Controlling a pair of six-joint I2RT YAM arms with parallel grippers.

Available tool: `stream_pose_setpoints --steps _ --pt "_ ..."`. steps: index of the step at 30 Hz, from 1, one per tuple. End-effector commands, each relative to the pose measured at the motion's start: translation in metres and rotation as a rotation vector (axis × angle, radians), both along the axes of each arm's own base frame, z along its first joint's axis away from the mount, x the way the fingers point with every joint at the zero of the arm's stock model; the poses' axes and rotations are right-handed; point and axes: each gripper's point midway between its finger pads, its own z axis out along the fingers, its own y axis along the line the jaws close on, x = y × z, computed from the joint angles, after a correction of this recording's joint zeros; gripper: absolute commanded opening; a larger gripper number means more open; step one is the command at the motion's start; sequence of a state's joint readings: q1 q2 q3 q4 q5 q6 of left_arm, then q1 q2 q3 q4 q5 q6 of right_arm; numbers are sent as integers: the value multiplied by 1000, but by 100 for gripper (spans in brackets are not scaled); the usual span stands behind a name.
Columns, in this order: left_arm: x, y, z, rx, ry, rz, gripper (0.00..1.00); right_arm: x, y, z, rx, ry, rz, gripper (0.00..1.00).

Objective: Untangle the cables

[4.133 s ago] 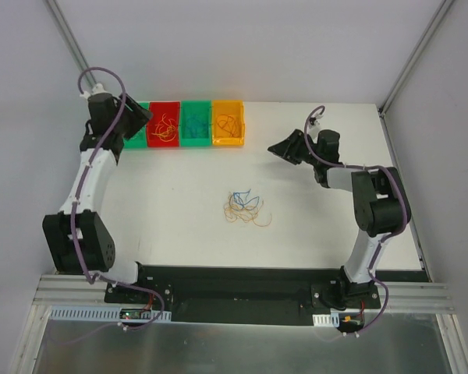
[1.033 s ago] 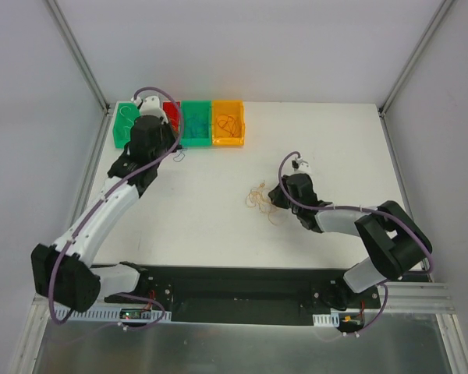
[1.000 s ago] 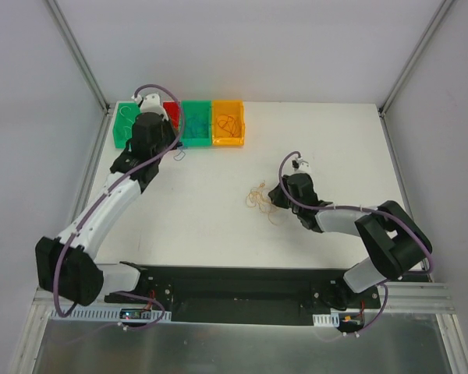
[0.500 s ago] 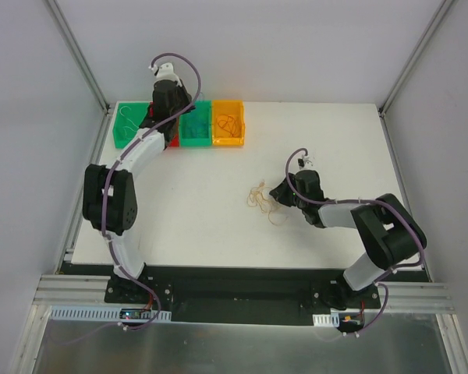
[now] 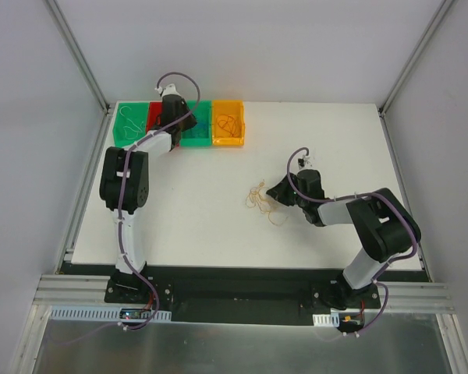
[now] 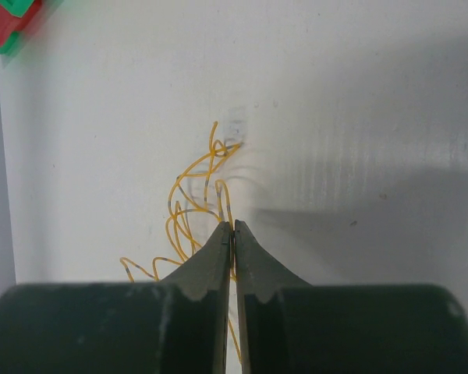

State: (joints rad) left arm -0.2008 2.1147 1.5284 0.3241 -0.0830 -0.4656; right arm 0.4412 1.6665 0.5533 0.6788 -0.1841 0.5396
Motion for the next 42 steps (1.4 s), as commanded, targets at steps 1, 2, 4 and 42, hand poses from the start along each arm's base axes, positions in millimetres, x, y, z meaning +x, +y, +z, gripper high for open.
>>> stream_pose_setpoints --steps 1,2,4,42 --pt "5 -3 46 -165 -4 -81 25 12 9 20 54 -68 15 8" --pt "-4 0 53 -165 2 -72 34 12 10 21 52 -75 21 8" --pt "-27 6 80 -159 -32 -67 53 12 12 25 43 -95 34 8" --pt "-413 -51 -31 -613 278 -367 59 -119 7 57 -330 -126 182 72"
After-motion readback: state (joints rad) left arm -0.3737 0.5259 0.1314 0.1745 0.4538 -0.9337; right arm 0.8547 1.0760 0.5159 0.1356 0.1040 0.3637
